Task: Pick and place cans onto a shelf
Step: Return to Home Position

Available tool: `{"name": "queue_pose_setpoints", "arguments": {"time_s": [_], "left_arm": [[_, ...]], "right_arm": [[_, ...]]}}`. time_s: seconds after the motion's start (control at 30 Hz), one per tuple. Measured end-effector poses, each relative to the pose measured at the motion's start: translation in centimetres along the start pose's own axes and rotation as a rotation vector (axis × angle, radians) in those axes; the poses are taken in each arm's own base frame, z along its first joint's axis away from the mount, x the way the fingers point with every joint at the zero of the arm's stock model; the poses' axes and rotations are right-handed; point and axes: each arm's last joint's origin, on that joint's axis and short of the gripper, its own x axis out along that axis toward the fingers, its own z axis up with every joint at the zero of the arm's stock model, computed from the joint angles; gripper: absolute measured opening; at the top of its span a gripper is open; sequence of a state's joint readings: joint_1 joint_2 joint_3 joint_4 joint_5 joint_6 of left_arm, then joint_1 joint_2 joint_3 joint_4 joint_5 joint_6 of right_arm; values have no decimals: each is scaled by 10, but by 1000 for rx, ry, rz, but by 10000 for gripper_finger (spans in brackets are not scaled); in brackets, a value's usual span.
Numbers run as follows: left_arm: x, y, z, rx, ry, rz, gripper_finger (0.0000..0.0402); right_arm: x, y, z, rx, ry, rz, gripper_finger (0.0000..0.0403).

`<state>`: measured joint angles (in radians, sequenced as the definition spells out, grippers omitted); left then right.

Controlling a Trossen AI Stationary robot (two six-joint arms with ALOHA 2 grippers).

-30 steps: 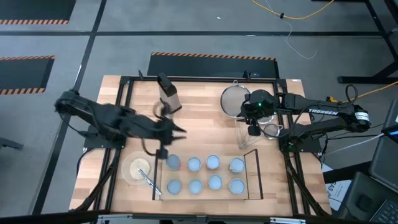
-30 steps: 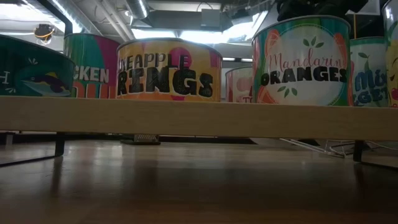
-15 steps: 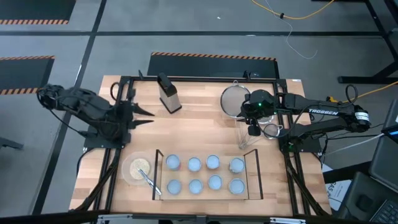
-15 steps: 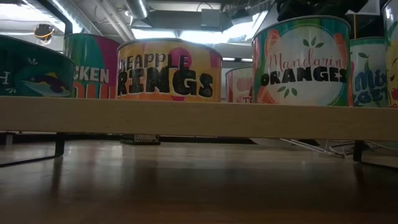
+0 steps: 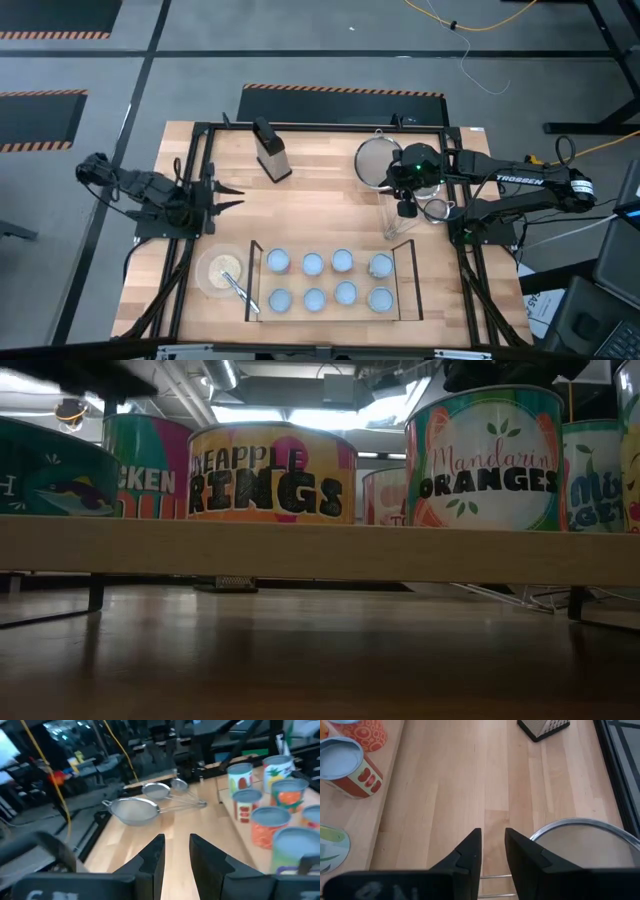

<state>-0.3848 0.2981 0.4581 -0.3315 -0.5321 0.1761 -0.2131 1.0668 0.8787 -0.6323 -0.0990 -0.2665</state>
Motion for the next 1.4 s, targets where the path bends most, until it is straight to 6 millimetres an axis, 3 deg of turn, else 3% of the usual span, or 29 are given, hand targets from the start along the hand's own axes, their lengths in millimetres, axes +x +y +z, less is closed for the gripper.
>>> {"name": "queue_pose_setpoints", "arguments": {"time_s": [0.13, 0.3, 0.67, 0.9, 1.2, 1.4], "left_arm": [[-3, -1, -30, 6, -51, 43, 82], [-7, 1, -51, 25, -94, 96, 82], [5, 1, -67, 37, -78, 171, 82], [20, -2, -90, 9, -121, 223, 82], [23, 3, -93, -67, -168, 209, 82], [24, 4, -94, -106, -175, 158, 82]], "right_arm": [[0, 0, 1, -2, -14, -4, 91], [0, -1, 4, -6, -44, -12, 91], [-1, -4, 15, -20, -157, -43, 91], [-8, -8, 37, -55, -402, -54, 90], [-24, -7, 63, -53, -739, 109, 91], [-42, -5, 66, 47, -826, 169, 91]]}}
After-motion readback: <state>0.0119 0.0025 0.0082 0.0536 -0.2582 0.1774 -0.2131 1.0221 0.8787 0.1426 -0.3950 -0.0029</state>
